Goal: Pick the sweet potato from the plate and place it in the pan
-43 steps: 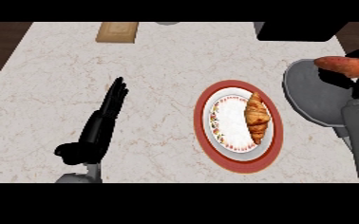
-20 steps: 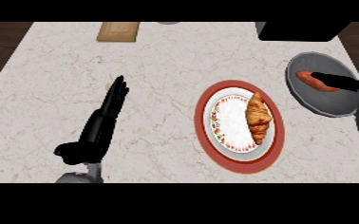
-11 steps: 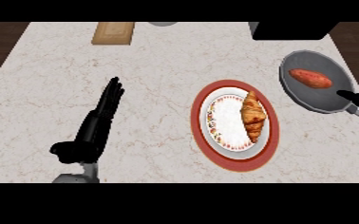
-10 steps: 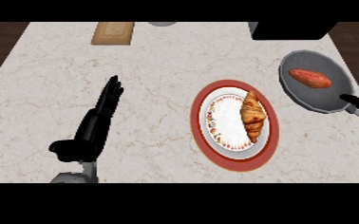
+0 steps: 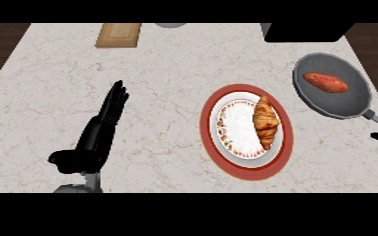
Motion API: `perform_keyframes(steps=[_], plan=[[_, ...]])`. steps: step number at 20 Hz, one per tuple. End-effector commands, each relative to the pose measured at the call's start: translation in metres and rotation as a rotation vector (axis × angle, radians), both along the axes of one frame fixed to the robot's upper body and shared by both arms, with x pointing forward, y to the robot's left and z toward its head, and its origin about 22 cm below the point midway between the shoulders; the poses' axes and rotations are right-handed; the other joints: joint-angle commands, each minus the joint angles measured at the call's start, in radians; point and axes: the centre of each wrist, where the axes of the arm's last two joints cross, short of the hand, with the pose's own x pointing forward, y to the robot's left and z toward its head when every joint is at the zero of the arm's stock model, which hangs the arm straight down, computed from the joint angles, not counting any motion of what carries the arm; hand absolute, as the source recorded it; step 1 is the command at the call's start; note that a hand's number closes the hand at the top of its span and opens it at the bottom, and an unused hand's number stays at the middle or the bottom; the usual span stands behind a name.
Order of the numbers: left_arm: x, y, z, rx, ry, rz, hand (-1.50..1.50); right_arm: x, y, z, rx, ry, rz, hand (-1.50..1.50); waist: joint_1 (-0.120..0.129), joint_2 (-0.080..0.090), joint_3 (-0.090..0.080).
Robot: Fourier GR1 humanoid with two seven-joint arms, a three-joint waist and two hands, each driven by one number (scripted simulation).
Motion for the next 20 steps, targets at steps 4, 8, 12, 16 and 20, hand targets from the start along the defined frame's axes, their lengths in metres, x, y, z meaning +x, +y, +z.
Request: perform_keyframes(steps=[4, 8, 12, 16, 20], plan=[[-0.012, -0.01, 0.011, 0.0, -0.011, 0.008, 0.0, -0.029, 0.031, -0.006, -0.024, -0.001, 0.017, -1.5, 0.0, -0.001, 0.0], [0.0, -0.017, -0.023, 0.005, -0.008, -0.013, 0.0, -0.045, 0.029, -0.024, -0.046, 0.032, 0.017, -1.5, 0.004, 0.003, 0.001], [0.006, -0.008, 0.006, 0.005, 0.0, -0.014, 0.0, -0.047, 0.009, -0.002, -0.072, 0.022, 0.002, -1.5, 0.006, 0.003, 0.001], [0.006, 0.011, 0.002, 0.003, -0.013, -0.016, 0.0, -0.049, 0.01, -0.007, -0.087, 0.062, -0.021, -1.5, 0.008, 0.003, 0.001], [0.019, 0.0, 0.004, -0.005, -0.015, 0.011, 0.0, -0.062, 0.012, -0.006, -0.132, 0.059, 0.003, -1.5, 0.005, 0.003, 0.001]])
